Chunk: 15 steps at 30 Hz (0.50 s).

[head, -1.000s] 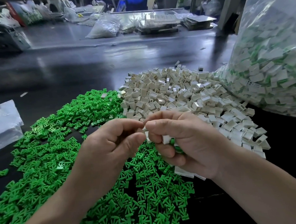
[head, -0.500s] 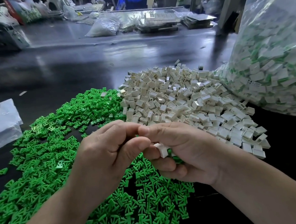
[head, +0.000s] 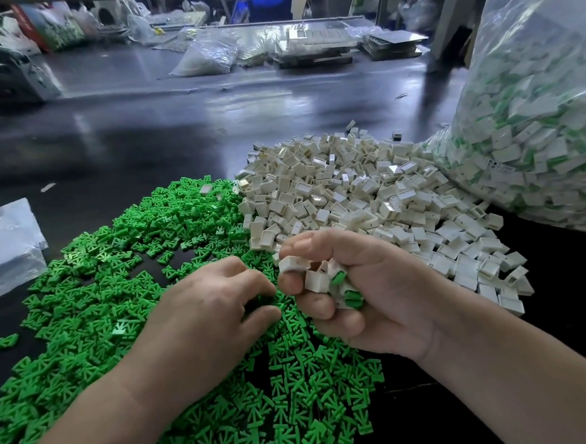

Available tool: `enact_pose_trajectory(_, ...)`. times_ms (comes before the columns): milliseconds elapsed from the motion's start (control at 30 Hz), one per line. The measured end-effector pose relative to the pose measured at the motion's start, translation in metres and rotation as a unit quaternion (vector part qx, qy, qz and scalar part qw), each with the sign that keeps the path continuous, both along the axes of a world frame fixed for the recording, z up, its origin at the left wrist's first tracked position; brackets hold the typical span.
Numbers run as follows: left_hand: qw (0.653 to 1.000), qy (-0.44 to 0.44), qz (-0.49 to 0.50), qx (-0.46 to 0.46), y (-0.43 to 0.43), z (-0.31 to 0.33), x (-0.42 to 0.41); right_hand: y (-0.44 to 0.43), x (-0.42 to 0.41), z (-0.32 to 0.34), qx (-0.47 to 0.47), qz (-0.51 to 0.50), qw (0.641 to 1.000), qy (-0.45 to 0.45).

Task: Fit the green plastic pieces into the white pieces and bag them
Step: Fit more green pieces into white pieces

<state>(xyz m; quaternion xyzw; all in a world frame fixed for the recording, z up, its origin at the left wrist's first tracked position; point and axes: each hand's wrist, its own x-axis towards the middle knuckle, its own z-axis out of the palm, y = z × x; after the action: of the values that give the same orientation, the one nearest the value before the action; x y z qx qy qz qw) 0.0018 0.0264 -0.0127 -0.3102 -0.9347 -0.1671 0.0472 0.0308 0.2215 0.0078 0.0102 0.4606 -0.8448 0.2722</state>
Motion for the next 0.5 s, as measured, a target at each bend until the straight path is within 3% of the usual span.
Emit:
enact_pose_trajectory(200,0.996,0.082,-0.017,-0.007,0.0046,-0.0006,0.0012,-0.0017,0.001,0.0002,0.021,-0.044,0.999,-0.017)
enact_pose_trajectory(267,0.996,0.079,0.009,0.032,0.0053,-0.0014,0.0003,-0.0014,0.0009,0.0006,0.024,-0.039,0.999,-0.014)
enact_pose_trajectory(333,0.99,0.041,0.06,0.123,0.0052,0.0012,0.0001,-0.0018,0.0009,0.0014,0.024,-0.031,0.999,-0.003)
enact_pose_trajectory(400,0.961,-0.027,0.094,0.258,0.0044,0.0021,-0.0007,-0.0021,0.0013,0.0022,0.022,-0.031,0.999,0.004)
enact_pose_trajectory(500,0.868,-0.208,0.068,0.445,0.0049,0.004,0.001,-0.0017,0.0019,0.0031,0.035,-0.035,0.999,0.01)
